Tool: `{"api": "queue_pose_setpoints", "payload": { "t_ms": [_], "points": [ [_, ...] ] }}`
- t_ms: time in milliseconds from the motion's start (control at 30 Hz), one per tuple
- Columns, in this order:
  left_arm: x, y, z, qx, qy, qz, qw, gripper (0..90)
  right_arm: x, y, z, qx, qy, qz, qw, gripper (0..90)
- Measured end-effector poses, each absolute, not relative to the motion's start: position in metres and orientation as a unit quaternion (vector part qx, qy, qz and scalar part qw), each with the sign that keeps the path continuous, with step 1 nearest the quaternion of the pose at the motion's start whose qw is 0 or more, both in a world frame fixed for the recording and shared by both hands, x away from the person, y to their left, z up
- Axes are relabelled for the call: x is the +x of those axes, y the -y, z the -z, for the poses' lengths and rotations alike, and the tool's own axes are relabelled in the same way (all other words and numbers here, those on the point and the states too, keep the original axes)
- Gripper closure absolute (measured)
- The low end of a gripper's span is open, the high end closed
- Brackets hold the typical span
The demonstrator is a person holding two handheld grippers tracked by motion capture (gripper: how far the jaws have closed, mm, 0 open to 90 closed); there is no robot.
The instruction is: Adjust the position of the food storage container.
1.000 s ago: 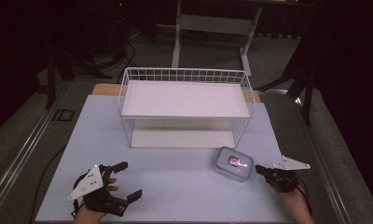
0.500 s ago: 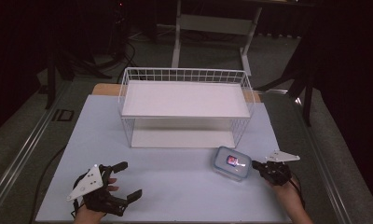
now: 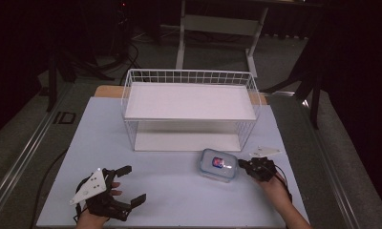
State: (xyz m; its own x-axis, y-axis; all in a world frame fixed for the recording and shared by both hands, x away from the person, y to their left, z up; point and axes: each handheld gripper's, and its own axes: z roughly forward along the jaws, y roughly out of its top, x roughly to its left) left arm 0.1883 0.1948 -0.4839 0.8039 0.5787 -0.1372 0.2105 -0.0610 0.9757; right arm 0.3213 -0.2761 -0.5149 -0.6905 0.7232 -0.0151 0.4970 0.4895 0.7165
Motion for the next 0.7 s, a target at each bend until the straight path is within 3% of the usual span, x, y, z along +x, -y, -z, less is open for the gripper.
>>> {"api": "queue_pose_setpoints", "payload": {
  "t_ms": [367,700],
  "points": [
    [0.188,-0.195,0.484,0.714,-0.275,-0.147,0.627,0.4,0.334,0.229,0.519,0.329,-0.861,-0.357,0.15,90.0],
    [0.187,-0.196,0.484,0.713,-0.277,-0.147,0.627,0.4,0.328,0.238,0.516,0.336,-0.856,-0.36,0.156,90.0]
  ]
}}
